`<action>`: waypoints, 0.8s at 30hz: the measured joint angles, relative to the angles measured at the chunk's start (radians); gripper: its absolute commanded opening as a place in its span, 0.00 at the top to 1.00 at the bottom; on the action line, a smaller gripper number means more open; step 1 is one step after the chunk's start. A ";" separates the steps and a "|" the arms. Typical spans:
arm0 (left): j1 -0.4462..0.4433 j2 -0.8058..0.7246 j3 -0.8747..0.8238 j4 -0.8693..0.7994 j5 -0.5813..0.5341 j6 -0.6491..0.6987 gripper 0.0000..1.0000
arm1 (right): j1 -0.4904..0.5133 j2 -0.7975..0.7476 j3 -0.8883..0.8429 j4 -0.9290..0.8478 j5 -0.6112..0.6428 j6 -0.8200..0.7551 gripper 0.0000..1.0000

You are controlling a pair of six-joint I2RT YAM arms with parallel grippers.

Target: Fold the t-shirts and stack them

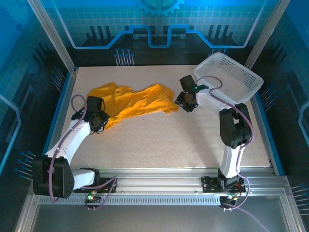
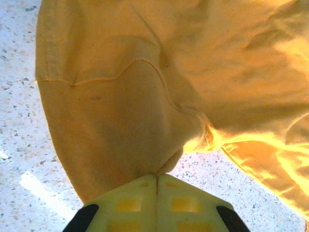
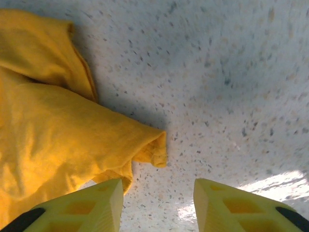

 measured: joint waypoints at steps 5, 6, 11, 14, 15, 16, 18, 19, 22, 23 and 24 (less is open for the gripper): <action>0.000 -0.002 0.000 0.005 0.016 -0.005 1.00 | 0.002 0.001 -0.109 0.124 -0.047 0.193 0.56; 0.000 -0.002 0.000 0.005 0.019 -0.005 1.00 | 0.000 0.002 -0.118 0.145 -0.057 0.229 0.56; 0.000 -0.002 0.000 0.005 0.031 -0.005 1.00 | -0.014 0.020 -0.124 0.271 -0.100 0.410 0.56; 0.000 -0.002 0.000 0.006 0.031 -0.005 1.00 | -0.017 0.034 -0.117 0.304 -0.116 0.492 0.58; 0.000 -0.002 0.000 0.006 0.032 -0.005 1.00 | -0.016 0.042 -0.108 0.303 -0.123 0.516 0.58; 0.000 -0.002 0.000 0.006 0.032 -0.005 1.00 | -0.016 0.051 -0.100 0.302 -0.129 0.533 0.58; 0.000 -0.002 0.003 0.006 0.032 -0.005 1.00 | -0.016 0.074 -0.079 0.291 -0.145 0.571 0.58; 0.000 -0.001 0.005 0.006 0.035 -0.005 1.00 | -0.015 0.078 -0.077 0.284 -0.148 0.585 0.57; 0.000 0.002 0.017 0.008 0.039 -0.005 1.00 | -0.016 0.079 -0.077 0.245 -0.148 0.621 0.56; 0.000 0.004 0.021 0.008 0.039 -0.005 1.00 | -0.016 0.079 -0.077 0.238 -0.147 0.631 0.56; 0.000 0.006 0.023 0.010 0.039 -0.005 1.00 | -0.016 0.080 -0.077 0.235 -0.147 0.639 0.57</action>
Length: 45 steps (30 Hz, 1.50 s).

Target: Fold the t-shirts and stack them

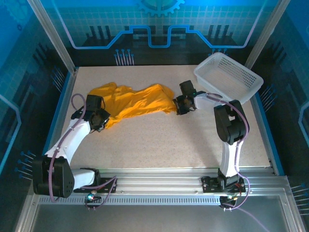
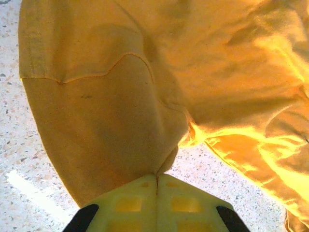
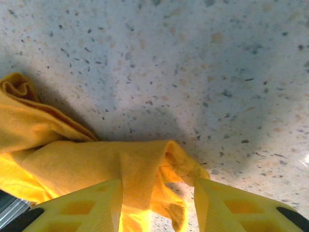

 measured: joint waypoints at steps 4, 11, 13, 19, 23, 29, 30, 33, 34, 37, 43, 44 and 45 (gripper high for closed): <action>0.000 0.007 0.003 0.005 0.000 0.000 1.00 | -0.009 0.011 0.001 0.014 -0.001 0.024 0.58; -0.004 0.008 0.006 0.012 0.008 0.000 1.00 | -0.028 0.074 0.055 0.036 -0.020 0.068 0.62; -0.004 0.010 0.006 0.013 0.010 0.000 1.00 | -0.028 0.083 0.057 0.036 -0.024 0.084 0.71; -0.005 0.014 0.019 0.012 0.011 0.001 1.00 | -0.033 0.095 0.082 0.005 -0.013 0.091 1.00; -0.005 0.017 0.049 0.019 0.012 0.001 1.00 | -0.050 0.095 0.130 -0.071 0.039 0.012 1.00; -0.005 0.068 0.121 0.054 0.038 0.004 1.00 | -0.071 0.095 0.322 -0.203 0.139 -0.239 1.00; -0.005 0.084 0.146 0.059 0.045 0.004 1.00 | -0.071 0.095 0.364 -0.222 0.149 -0.291 1.00; -0.003 0.139 0.240 0.073 0.062 0.004 1.00 | -0.073 0.095 0.497 -0.277 0.174 -0.438 1.00; -0.002 0.158 0.275 0.078 0.068 0.004 1.00 | -0.074 0.097 0.542 -0.296 0.181 -0.480 1.00; 0.014 0.232 0.420 0.107 0.090 0.003 1.00 | -0.074 0.108 0.699 -0.336 0.198 -0.607 1.00; 0.071 0.405 0.799 0.181 0.157 -0.002 1.00 | -0.088 0.177 1.059 -0.385 0.198 -0.797 1.00; 0.079 0.426 0.853 0.197 0.169 -0.007 1.00 | -0.095 0.186 1.114 -0.388 0.192 -0.816 1.00; 0.087 0.443 0.897 0.216 0.182 -0.017 1.00 | -0.102 0.191 1.154 -0.385 0.186 -0.830 1.00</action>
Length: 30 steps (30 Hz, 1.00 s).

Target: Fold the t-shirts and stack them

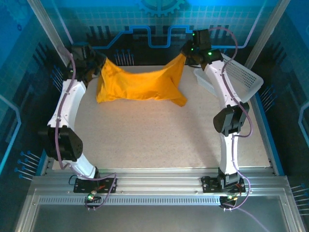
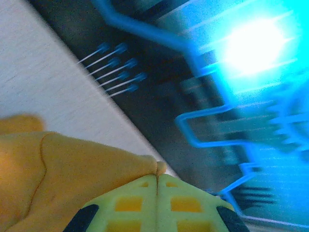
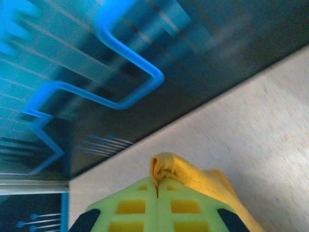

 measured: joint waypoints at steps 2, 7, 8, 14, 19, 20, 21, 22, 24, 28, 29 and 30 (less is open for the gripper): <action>0.016 0.029 0.083 0.056 0.034 -0.019 1.00 | -0.024 0.001 0.063 0.023 -0.026 -0.022 1.00; 0.035 0.026 0.151 0.198 0.083 -0.062 1.00 | -0.096 -0.037 0.089 0.109 -0.092 -0.039 1.00; 0.035 0.015 0.151 0.217 0.086 -0.066 1.00 | -0.109 -0.052 0.082 0.122 -0.103 -0.041 1.00; 0.033 -0.169 -0.027 0.304 0.097 -0.087 1.00 | -0.127 -0.308 -0.212 0.207 -0.145 -0.058 1.00; -0.033 -0.466 -0.370 0.176 0.043 -0.087 1.00 | -0.059 -0.680 -0.711 0.252 -0.095 -0.065 1.00; -0.056 -0.533 -0.457 0.119 0.028 -0.089 1.00 | -0.035 -0.761 -0.827 0.240 -0.070 -0.064 1.00; -0.072 -0.586 -0.529 0.066 0.020 -0.090 1.00 | -0.016 -0.830 -0.929 0.229 -0.044 -0.061 1.00; -0.087 -0.643 -0.619 0.019 0.014 -0.095 0.92 | 0.006 -0.901 -1.045 0.209 -0.013 -0.055 1.00; -0.100 -0.732 -0.800 -0.047 0.019 -0.114 0.57 | 0.028 -1.007 -1.249 0.167 0.032 -0.041 1.00; -0.091 -0.691 -1.034 -0.185 0.073 -0.116 0.37 | 0.010 -1.045 -1.602 0.142 0.050 -0.016 1.00; -0.090 -0.636 -1.045 -0.228 0.080 -0.106 0.37 | 0.005 -1.012 -1.656 0.137 0.047 -0.015 1.00; -0.089 -0.596 -1.046 -0.255 0.080 -0.092 0.37 | 0.002 -0.977 -1.681 0.129 0.038 -0.015 1.00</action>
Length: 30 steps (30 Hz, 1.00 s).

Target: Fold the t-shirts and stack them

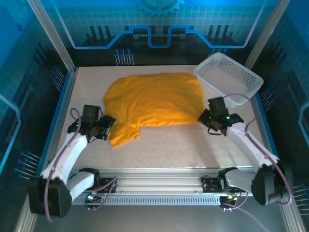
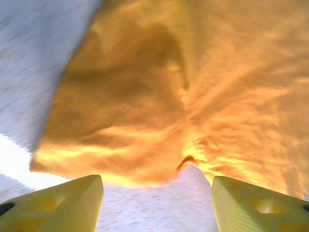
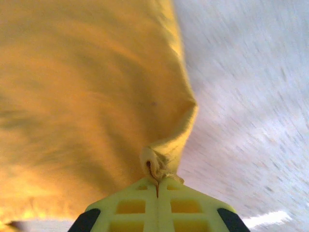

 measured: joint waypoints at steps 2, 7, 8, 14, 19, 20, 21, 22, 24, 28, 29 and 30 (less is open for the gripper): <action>0.001 0.050 0.000 -0.021 0.000 0.023 0.37 | -0.002 0.093 -0.011 -0.003 -0.020 -0.002 1.00; 0.006 0.135 0.003 0.008 0.006 0.043 0.45 | -0.001 0.211 0.057 -0.013 -0.034 -0.021 1.00; 0.006 0.160 0.005 0.019 0.007 0.047 0.48 | -0.001 0.211 0.071 -0.014 -0.030 -0.024 1.00; 0.008 0.368 0.104 0.008 -0.026 0.103 0.68 | -0.011 0.195 0.097 -0.029 -0.003 -0.044 1.00; 0.008 0.491 0.161 -0.009 -0.085 0.154 0.89 | -0.025 0.195 0.118 -0.058 0.014 -0.061 1.00; 0.008 0.517 0.177 -0.013 -0.091 0.167 0.94 | -0.026 0.195 0.124 -0.062 0.018 -0.065 1.00; 0.008 0.544 0.193 -0.013 -0.096 0.174 0.96 | -0.028 0.195 0.127 -0.063 0.020 -0.069 1.00; 0.009 0.579 0.216 -0.015 -0.102 0.188 0.99 | -0.032 0.195 0.127 -0.063 0.020 -0.071 1.00; 0.012 0.628 0.272 -0.032 -0.105 0.205 1.00 | -0.045 0.195 0.127 -0.068 0.021 -0.076 1.00; 0.030 0.727 0.389 -0.028 -0.105 0.233 1.00 | -0.070 0.198 0.127 -0.086 0.019 -0.076 1.00; 0.037 0.750 0.419 -0.029 -0.103 0.241 1.00 | -0.074 0.202 0.128 -0.093 0.018 -0.076 1.00; 0.043 0.770 0.446 -0.027 -0.103 0.248 1.00 | -0.077 0.208 0.129 -0.102 0.014 -0.076 0.99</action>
